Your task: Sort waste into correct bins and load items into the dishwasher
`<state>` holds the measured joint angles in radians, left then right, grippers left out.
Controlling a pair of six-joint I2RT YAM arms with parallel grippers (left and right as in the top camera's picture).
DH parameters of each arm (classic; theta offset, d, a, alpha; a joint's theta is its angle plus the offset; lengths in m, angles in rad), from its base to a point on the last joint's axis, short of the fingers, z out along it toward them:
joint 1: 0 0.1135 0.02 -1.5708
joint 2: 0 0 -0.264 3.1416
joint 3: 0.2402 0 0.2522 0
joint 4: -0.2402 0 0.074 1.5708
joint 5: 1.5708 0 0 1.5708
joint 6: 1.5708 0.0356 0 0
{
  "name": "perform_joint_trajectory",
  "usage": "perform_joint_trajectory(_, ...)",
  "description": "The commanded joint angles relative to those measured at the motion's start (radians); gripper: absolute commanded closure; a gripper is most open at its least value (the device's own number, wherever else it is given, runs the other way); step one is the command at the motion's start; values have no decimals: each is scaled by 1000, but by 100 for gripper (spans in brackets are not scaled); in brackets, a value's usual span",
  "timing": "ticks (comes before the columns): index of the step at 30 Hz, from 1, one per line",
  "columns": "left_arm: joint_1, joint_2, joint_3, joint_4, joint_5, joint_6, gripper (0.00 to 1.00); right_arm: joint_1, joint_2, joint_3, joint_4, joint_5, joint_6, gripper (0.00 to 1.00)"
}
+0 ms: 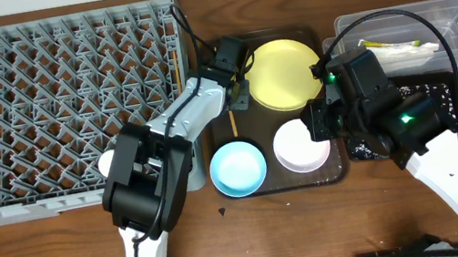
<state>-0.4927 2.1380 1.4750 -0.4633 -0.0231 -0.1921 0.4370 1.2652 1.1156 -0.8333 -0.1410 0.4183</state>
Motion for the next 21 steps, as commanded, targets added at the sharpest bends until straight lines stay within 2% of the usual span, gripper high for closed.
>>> perform_joint_trajectory(1, 1, 52, -5, -13, 61, -8, 81, 10, 5, -8, -2, 1, 15, 73)
perform_joint_trajectory(2, 1, 52, -5, -13, 61, -8, 89, 10, 5, -8, -3, 1, 15, 74)
perform_joint_trajectory(3, 1, 52, -5, -13, 61, -8, 92, 10, 5, -8, -4, 1, 15, 74)
perform_joint_trajectory(9, 29, -13, 23, -51, 61, -7, 92, 10, 5, -8, -17, 2, 15, 76)
perform_joint_trajectory(16, 75, -352, 79, -203, 50, -8, 92, 10, 5, -8, -18, 1, 15, 76)
perform_joint_trajectory(21, 121, -426, 78, -317, -87, -8, 92, 10, 5, -8, -8, 2, 15, 76)
